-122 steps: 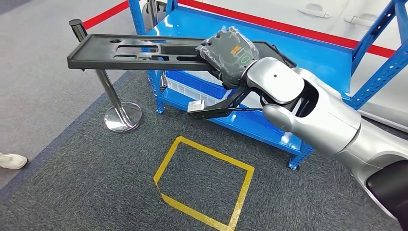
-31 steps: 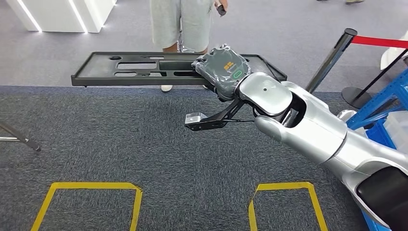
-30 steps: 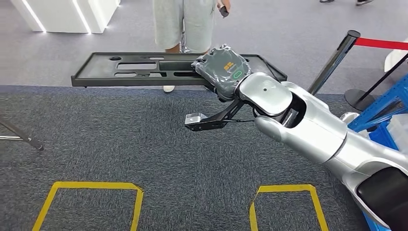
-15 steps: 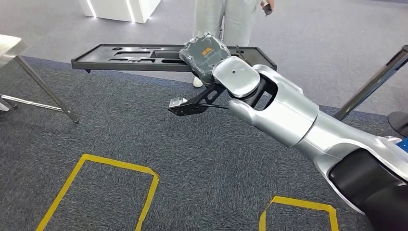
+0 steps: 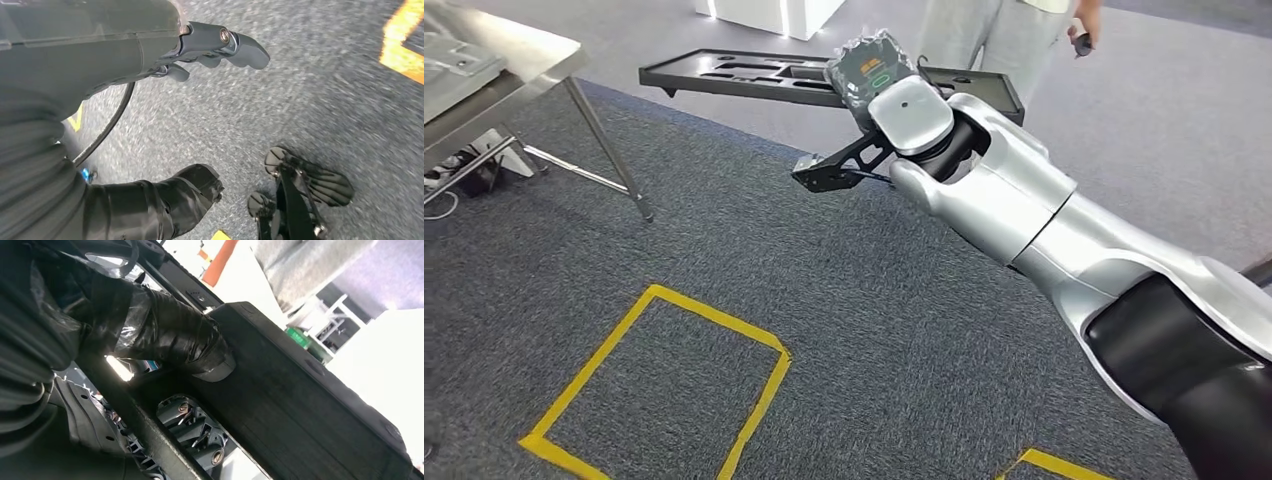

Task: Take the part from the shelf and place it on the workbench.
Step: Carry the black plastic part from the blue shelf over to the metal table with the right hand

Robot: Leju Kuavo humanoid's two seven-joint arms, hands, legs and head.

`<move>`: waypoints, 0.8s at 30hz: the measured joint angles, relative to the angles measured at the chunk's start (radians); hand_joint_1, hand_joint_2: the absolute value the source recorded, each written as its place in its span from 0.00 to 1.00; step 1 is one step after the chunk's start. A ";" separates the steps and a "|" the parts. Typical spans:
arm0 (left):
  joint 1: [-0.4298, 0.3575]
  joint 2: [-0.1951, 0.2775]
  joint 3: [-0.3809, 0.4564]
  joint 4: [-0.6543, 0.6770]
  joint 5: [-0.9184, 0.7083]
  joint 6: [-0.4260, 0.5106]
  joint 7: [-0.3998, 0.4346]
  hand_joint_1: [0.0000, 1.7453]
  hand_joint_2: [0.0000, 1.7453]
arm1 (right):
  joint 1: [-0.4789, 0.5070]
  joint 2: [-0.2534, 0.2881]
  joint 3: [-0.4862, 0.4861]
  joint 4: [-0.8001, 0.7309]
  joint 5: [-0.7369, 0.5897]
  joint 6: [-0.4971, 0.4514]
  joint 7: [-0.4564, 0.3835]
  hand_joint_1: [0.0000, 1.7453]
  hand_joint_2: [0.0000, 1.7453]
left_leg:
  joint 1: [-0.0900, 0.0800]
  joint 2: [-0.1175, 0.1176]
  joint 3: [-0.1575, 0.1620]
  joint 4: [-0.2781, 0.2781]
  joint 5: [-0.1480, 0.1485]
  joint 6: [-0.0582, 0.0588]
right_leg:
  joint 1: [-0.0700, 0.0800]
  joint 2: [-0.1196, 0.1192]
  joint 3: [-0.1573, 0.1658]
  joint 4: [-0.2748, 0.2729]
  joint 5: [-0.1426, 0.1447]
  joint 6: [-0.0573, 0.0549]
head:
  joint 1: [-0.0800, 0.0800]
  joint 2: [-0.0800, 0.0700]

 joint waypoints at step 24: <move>-0.002 0.014 0.019 0.000 0.030 0.001 0.013 0.00 1.00 | -0.037 0.020 0.004 0.062 0.038 0.014 -0.060 1.00 1.00 | -0.001 0.104 -0.004 -0.003 -0.004 0.004 | 0.000 -0.079 -0.067 0.191 -0.146 0.023 | -0.003 0.000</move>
